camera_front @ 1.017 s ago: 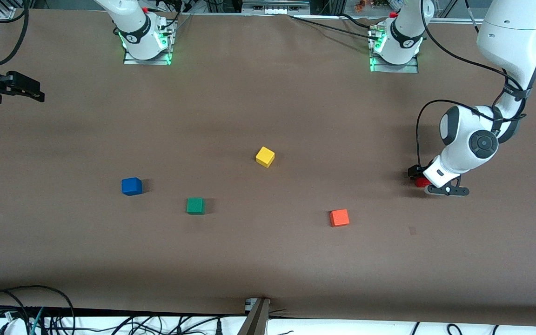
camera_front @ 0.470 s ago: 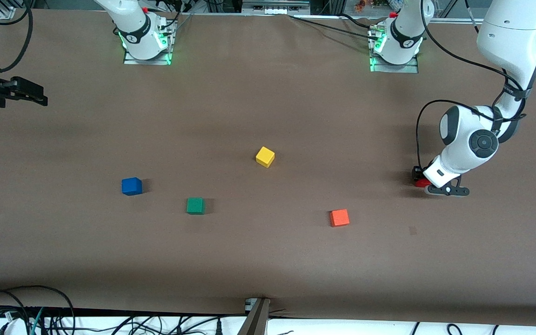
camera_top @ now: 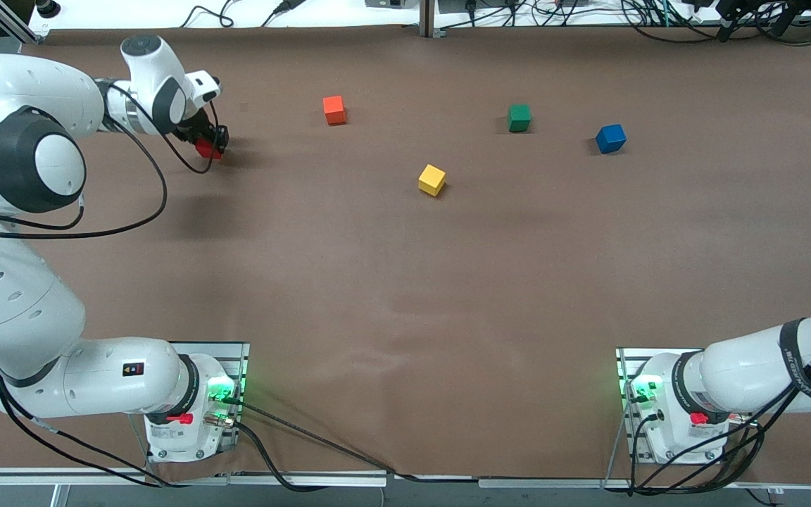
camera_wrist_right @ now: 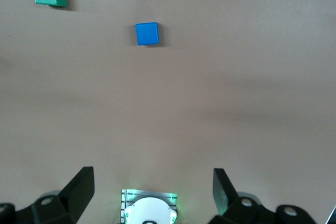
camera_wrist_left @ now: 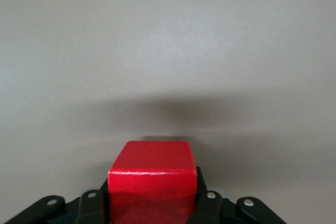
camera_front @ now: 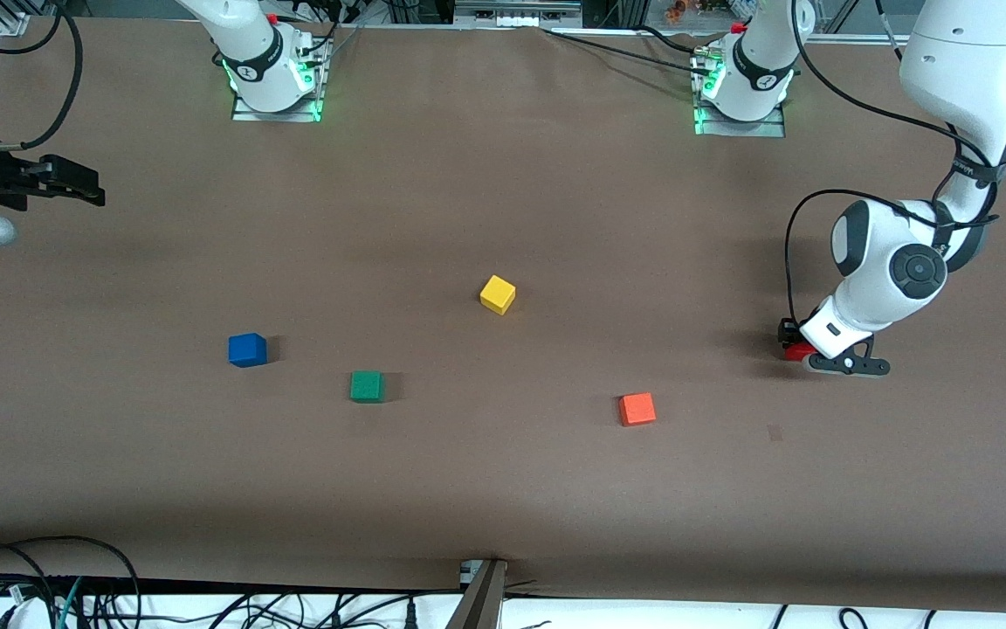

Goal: Pass red block to right arm, stack on blue
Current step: 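Lift the red cube with the left gripper while the right gripper approaches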

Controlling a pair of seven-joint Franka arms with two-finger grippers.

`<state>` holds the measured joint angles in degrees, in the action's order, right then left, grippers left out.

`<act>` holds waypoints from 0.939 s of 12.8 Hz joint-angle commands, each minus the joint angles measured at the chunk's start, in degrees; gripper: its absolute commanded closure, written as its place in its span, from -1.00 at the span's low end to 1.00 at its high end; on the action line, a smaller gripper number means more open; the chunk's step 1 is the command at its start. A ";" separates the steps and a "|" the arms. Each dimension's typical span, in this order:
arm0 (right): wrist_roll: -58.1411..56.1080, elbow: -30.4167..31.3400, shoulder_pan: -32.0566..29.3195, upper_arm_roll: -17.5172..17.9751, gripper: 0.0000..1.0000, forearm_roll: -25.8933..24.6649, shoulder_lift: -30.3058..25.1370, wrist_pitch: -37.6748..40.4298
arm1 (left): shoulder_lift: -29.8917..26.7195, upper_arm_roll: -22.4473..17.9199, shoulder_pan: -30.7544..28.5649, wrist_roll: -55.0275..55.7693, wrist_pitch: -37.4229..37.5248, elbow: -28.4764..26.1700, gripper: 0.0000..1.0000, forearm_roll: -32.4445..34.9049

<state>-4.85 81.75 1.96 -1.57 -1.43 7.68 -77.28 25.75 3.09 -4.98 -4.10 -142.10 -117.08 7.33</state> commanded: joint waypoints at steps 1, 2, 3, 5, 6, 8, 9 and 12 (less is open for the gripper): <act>0.19 -0.10 0.06 -0.01 -1.00 -0.06 0.40 0.29 | -4.29 2.87 -0.64 -3.28 9.61 4.21 0.74 0.06; -0.16 -0.10 0.06 -0.01 -1.00 0.03 0.76 0.38 | -4.74 3.58 -0.64 -3.63 13.04 6.41 0.69 -1.51; -0.25 -0.10 0.15 -0.01 -1.00 0.46 1.02 0.38 | -4.74 3.94 -0.56 -5.46 17.60 9.73 0.69 -4.31; -0.25 -0.10 0.15 0.08 -1.00 1.78 1.11 0.47 | -4.39 4.20 -0.55 -10.11 24.82 15.63 0.73 -9.33; -0.34 -0.02 0.15 0.08 -1.00 2.05 1.64 0.55 | -4.31 4.20 -0.64 -11.87 26.24 17.83 0.73 -11.43; -0.78 0.16 0.41 0.08 -1.00 2.22 1.99 0.82 | -4.22 4.20 -0.56 -16.35 26.61 19.87 0.74 -16.52; -0.26 0.25 1.81 0.08 -1.00 2.31 1.99 0.82 | -4.13 4.29 -0.55 -20.46 26.52 19.96 0.74 -20.47; 0.71 0.07 3.23 0.08 -1.00 8.16 4.53 0.03 | -3.16 4.29 0.32 -36.91 26.61 22.94 0.78 -31.64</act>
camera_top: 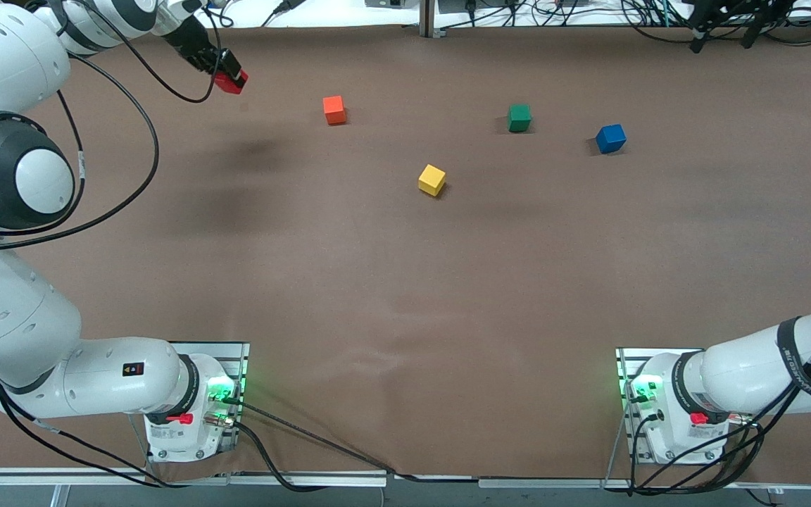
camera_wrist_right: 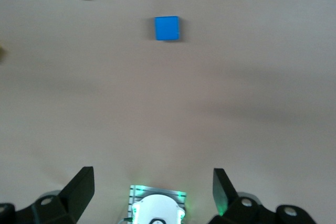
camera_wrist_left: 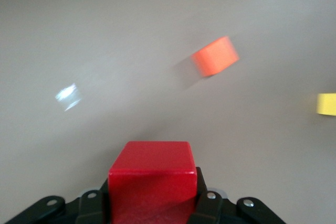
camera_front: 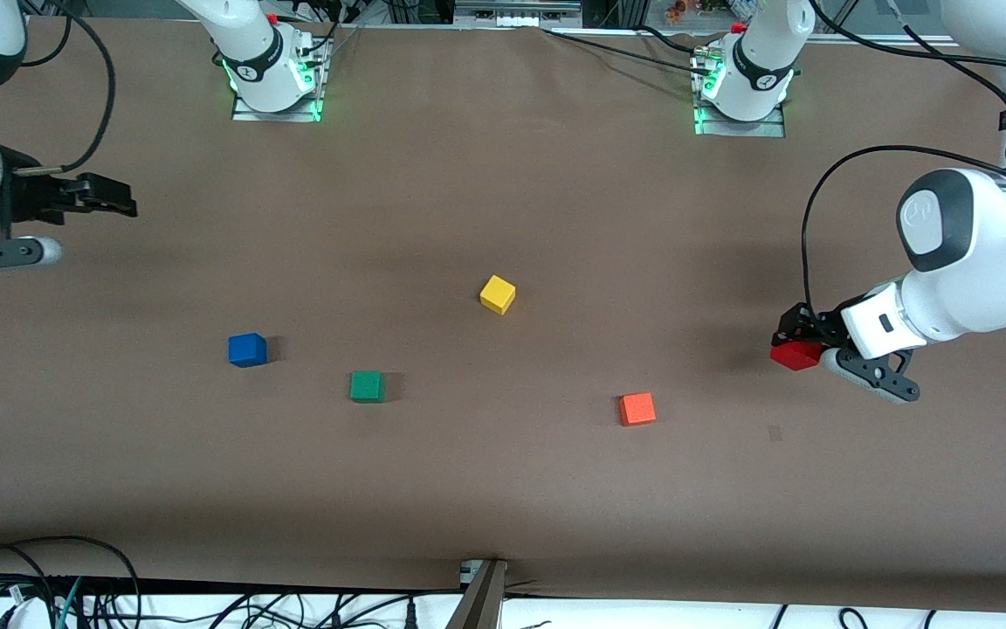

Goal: Pass red block to right arm, stack on blue
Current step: 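Lift the red cube with the left gripper while the right gripper approaches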

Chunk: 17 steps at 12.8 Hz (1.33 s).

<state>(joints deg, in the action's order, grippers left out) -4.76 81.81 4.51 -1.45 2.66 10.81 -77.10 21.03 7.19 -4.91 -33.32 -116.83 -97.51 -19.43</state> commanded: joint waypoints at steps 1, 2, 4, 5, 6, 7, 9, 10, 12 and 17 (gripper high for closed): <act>1.15 0.02 0.33 -0.22 -1.00 7.67 2.80 -0.24 | 1.56 0.19 0.16 -9.90 1.34 3.38 0.77 -7.88; 1.24 0.02 -0.11 -0.40 -1.00 12.50 4.29 -0.33 | 1.56 0.28 0.16 -13.58 1.69 3.47 0.77 -11.21; 1.33 0.11 -0.73 -0.66 -1.00 21.03 7.02 -2.25 | 2.26 0.28 0.51 -25.42 2.30 3.47 0.82 -22.61; 1.33 0.02 -0.73 -0.66 -1.00 24.29 8.25 -2.52 | 2.70 0.28 1.03 -30.87 3.52 3.47 0.90 -28.94; 1.24 0.11 -0.73 -0.66 -1.00 28.41 9.57 -2.61 | 3.05 0.28 2.34 -33.97 3.62 3.56 0.89 -34.66; 1.24 0.11 -0.91 -0.58 -1.00 32.54 10.97 -2.61 | 3.84 0.28 4.10 -35.66 3.54 3.73 0.89 -39.50; 1.24 0.19 -0.82 -0.58 -1.00 40.02 14.14 -2.96 | 4.98 0.28 7.18 -39.52 3.36 4.00 1.00 -46.81; 1.07 0.28 -0.82 -0.49 -1.00 44.67 16.15 -3.31 | 5.42 0.37 8.32 -43.11 3.36 4.00 1.00 -49.97; 0.45 0.28 -0.64 -0.49 -1.00 53.54 20.28 -4.19 | 7.87 0.89 10.52 -50.23 3.36 4.43 1.00 -54.21; 0.28 1.16 2.08 -0.05 -1.00 67.88 25.30 -9.03 | 13.86 3.80 16.14 -58.60 0.04 10.66 1.00 -62.73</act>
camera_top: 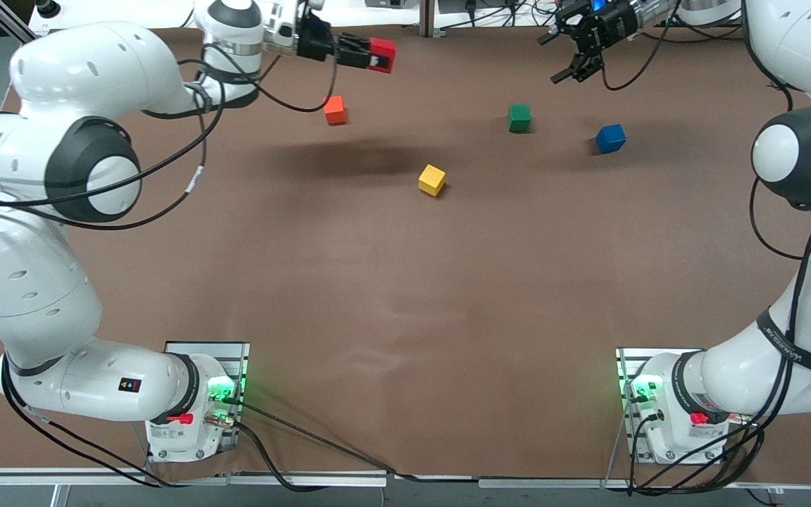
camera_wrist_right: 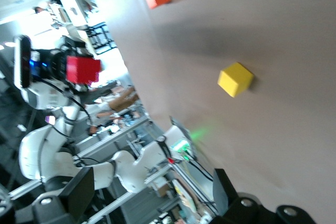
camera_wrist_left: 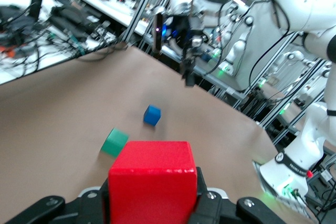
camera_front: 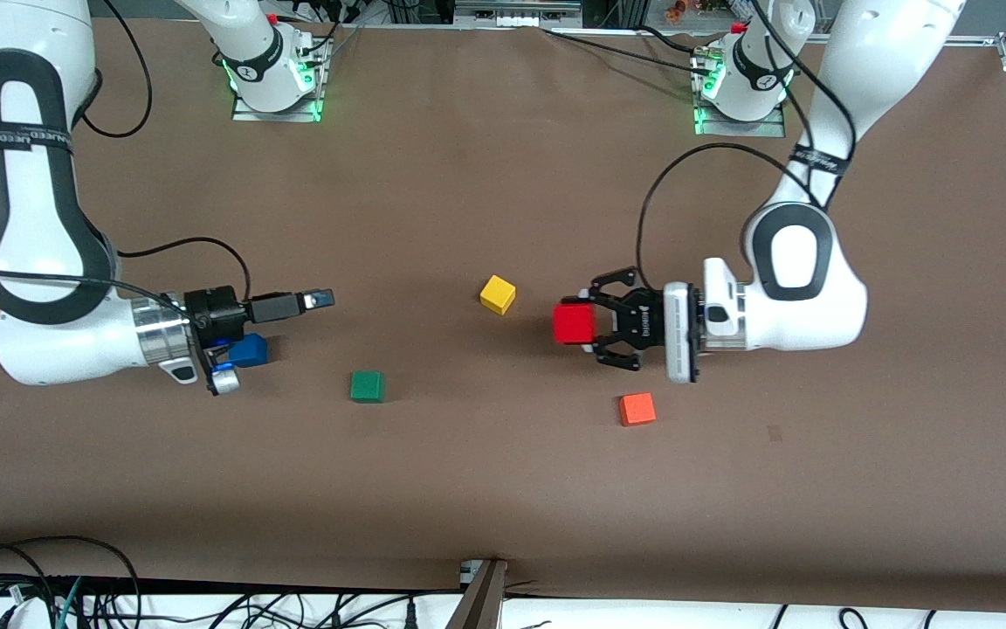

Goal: Pass red block to right arm, stack on blue
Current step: 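Bring the red cube to the right gripper and close it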

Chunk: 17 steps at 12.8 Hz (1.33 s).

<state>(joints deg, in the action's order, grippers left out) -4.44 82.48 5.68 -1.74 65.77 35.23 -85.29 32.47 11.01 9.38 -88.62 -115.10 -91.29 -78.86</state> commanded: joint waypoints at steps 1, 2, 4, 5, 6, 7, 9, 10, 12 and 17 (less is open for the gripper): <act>-0.05 1.10 1.35 0.25 -1.00 8.54 1.76 -1.19 | 3.47 0.07 2.83 -4.36 -3.62 6.11 1.00 -3.92; -0.05 2.23 2.31 0.25 -1.00 12.15 2.20 -2.59 | 4.18 -0.02 4.06 -5.76 -3.98 7.34 1.00 -5.23; -0.31 4.69 4.51 0.25 -1.00 16.91 2.12 -5.32 | 4.27 -0.02 5.47 -10.75 -3.99 7.35 1.00 -9.18; -2.22 6.18 5.21 0.25 -1.00 18.85 2.12 -6.29 | 4.45 -0.02 6.17 -12.70 -3.99 7.35 1.00 -11.03; -4.07 7.94 6.27 0.25 -1.00 22.26 2.03 -7.08 | 4.36 0.07 6.26 -14.46 -3.99 7.35 1.00 -12.79; -4.96 9.26 6.97 0.25 -1.00 25.86 1.86 -7.17 | 4.36 0.07 6.53 -15.17 -3.99 7.35 1.00 -12.98; -5.58 9.89 7.51 0.25 -1.00 28.09 1.59 -7.17 | 4.45 -0.02 6.70 -15.27 -4.07 7.35 1.00 -12.98; -5.58 9.89 7.68 0.42 -1.00 28.44 1.51 -7.26 | 4.45 0.07 7.49 -15.18 -5.12 7.35 1.00 -13.24; -5.67 9.89 8.12 1.30 -1.00 32.47 1.51 -8.31 | 4.62 -0.02 8.02 -15.27 -5.66 7.35 1.00 -15.43; -8.75 9.45 8.82 4.03 -1.00 35.92 1.42 -13.24 | 5.85 -0.02 10.83 -15.27 -8.81 7.44 1.00 -18.33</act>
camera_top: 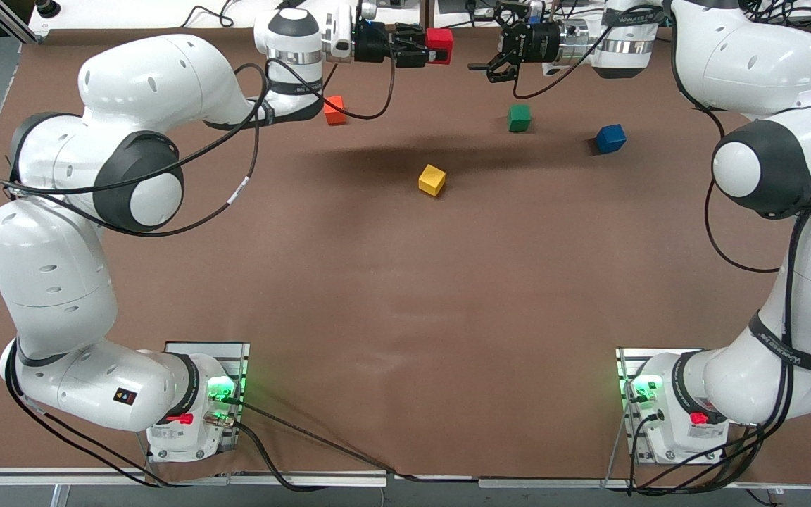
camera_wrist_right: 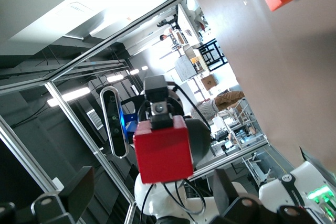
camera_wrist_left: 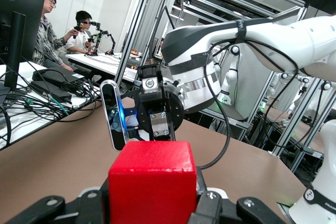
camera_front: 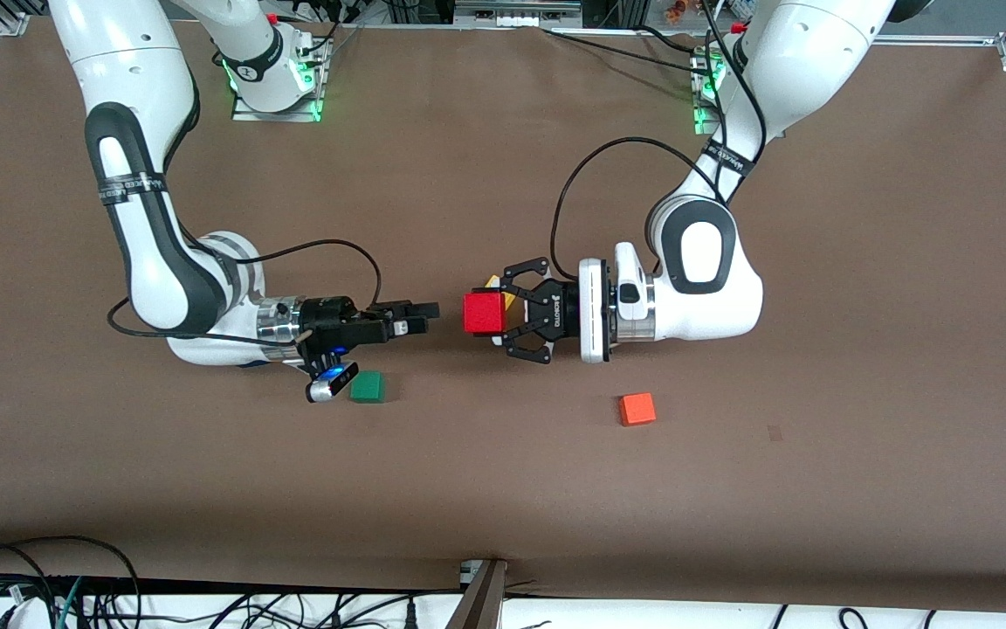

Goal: Pass red block to right arm, stack on blue
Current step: 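Bring the red cube to the right gripper and close it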

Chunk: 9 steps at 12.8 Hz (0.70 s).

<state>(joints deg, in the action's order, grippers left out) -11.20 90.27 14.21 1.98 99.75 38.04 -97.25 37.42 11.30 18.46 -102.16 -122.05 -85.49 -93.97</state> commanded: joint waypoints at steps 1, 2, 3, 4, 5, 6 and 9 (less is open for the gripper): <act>-2.07 1.66 0.38 0.30 -1.00 1.85 -1.39 -1.36 | 0.99 -0.23 2.11 -1.73 -2.48 1.64 1.00 -3.84; -2.16 1.66 0.73 0.30 -1.00 1.85 -1.39 -1.53 | 0.90 -0.31 2.11 -1.73 -2.49 1.64 1.00 -3.85; -2.59 1.49 1.17 0.30 -1.00 1.94 -1.39 -2.58 | 0.90 -0.31 2.11 -1.73 -2.49 1.73 1.00 -3.85; -2.86 1.48 1.70 0.30 -1.00 1.94 -1.39 -3.72 | 0.90 -0.31 2.02 -1.73 -2.49 1.82 1.00 -3.85; -2.95 1.48 2.22 0.30 -1.00 2.11 -1.39 -4.08 | 0.90 -0.31 2.11 -1.73 -2.49 1.82 1.00 -3.85; -2.95 1.48 2.67 0.30 -1.00 2.46 -1.39 -4.61 | 0.90 -0.23 2.11 -1.73 -2.49 1.82 1.00 -3.94; -3.39 1.40 3.46 0.39 -1.00 3.43 -1.48 -6.37 | 0.99 -0.23 2.11 -1.73 -2.49 1.82 1.00 -4.38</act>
<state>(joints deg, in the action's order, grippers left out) -13.17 90.28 17.22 2.22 101.05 37.98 -102.18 37.58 11.24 20.13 -102.49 -124.21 -85.16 -96.07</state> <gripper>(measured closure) 0.000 0.441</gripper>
